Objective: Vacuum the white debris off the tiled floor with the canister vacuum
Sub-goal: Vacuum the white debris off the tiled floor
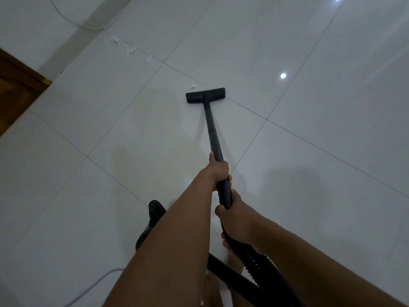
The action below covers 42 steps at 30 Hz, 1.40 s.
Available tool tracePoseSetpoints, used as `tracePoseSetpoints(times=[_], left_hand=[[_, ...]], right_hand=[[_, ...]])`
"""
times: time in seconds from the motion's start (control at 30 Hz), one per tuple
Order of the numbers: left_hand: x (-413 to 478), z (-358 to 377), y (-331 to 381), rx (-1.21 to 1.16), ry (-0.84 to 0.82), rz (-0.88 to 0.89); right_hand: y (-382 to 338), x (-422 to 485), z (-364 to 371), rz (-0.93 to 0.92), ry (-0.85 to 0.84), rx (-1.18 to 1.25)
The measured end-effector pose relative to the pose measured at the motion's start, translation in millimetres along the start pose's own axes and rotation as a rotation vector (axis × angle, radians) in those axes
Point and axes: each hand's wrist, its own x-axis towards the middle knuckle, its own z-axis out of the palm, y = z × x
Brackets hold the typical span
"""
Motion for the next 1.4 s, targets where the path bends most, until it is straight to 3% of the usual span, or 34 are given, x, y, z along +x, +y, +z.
tracePoseSetpoints(times=[0.7, 1.07, 1.4], left_hand=[[60.1, -9.2, 116.8, -0.102, 0.019, 0.004], [108.3, -31.5, 235.2, -0.118, 0.07, 0.0], [134.1, 0.5, 284.6, -0.13, 0.116, -0.015]], right_hand=[[-97.2, 67.5, -67.4, -0.08, 0.042, -0.196], [-207.5, 118.5, -124.5, -0.048, -0.008, -0.191], [-232.0, 142.6, -188.3, 0.004, -0.096, -0.16]])
